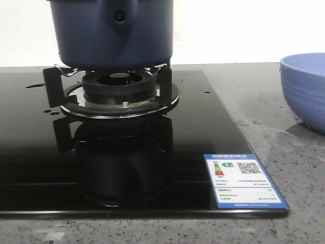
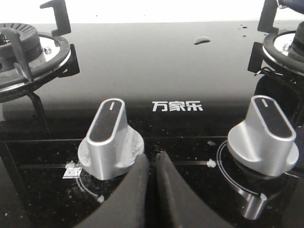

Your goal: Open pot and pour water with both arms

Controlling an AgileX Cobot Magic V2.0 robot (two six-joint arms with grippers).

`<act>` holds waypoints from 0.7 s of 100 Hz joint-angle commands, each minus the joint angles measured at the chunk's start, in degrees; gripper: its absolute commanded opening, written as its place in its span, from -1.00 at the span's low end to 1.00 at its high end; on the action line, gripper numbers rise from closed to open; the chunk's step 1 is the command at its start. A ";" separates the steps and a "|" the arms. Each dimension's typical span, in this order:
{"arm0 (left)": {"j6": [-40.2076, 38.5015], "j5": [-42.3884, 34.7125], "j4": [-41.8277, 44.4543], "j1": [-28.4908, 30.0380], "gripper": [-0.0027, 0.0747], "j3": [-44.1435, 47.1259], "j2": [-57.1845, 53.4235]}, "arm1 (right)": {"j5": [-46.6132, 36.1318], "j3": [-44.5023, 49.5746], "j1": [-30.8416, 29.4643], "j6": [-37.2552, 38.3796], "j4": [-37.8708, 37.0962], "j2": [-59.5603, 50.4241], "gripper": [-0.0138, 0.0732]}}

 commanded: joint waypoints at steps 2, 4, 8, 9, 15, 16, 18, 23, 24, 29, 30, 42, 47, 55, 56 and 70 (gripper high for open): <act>-0.35 -2.75 -0.21 0.06 -0.98 1.61 -1.43 | 2.02 1.40 -0.50 0.16 0.47 -1.26 -0.84; -0.35 -2.75 -0.21 0.06 -0.98 1.61 -1.43 | 3.17 1.40 -0.50 0.16 0.60 -1.26 -0.84; -0.35 -2.75 -0.21 0.06 -0.98 1.61 -1.43 | 4.87 1.40 -0.50 0.16 0.83 -1.26 -0.84; -0.35 -2.75 -0.21 0.06 -0.98 1.61 -1.43 | 4.87 1.40 -0.50 0.16 0.83 -1.26 -0.84; -0.35 -2.75 -0.21 0.06 -0.98 1.61 -1.43 | 4.87 1.40 -0.50 0.16 0.83 -1.26 -0.84; -0.35 -2.75 -0.21 0.06 -0.98 1.61 -1.43 | 4.87 1.40 -0.50 0.16 0.83 -1.26 -0.84; -0.35 -2.75 -0.21 0.06 -0.98 1.61 -1.43 | 4.87 1.40 -0.50 0.16 0.83 -1.26 -0.84; -0.35 -2.75 -0.21 0.06 -0.98 1.61 -1.43 | 4.62 1.40 -0.50 0.16 0.83 -1.26 -0.84; -0.35 -2.75 -0.21 0.06 -0.98 1.61 -1.43 | 4.46 1.40 -0.50 0.16 0.83 -1.26 -0.84; -0.35 -2.75 -0.21 0.06 -0.98 1.61 -1.43 | 4.35 1.40 -0.50 0.16 0.83 -1.26 -0.84; -0.35 -2.75 -0.21 0.06 -0.98 1.61 -1.43 | 4.35 1.40 -0.50 0.16 0.83 -1.26 -0.84; -0.35 -2.75 -0.21 0.06 -0.98 1.61 -1.43 | 4.35 1.40 -0.50 0.16 0.83 -1.26 -0.84; -0.35 -2.75 -0.21 0.06 -0.98 1.61 -1.43 | 4.35 1.40 -0.50 0.16 0.83 -1.26 -0.84; -0.35 -2.75 -0.21 0.06 -0.98 1.61 -1.43 | 4.35 1.40 -0.50 0.16 0.83 -1.26 -0.84; -0.35 -2.75 -0.21 0.06 -0.98 1.61 -1.43 | 4.35 1.40 -0.50 0.16 0.83 -1.26 -0.84; -0.35 -2.75 -0.21 0.06 -0.98 1.61 -1.43 | 4.35 1.40 -0.50 0.16 0.83 -1.26 -0.84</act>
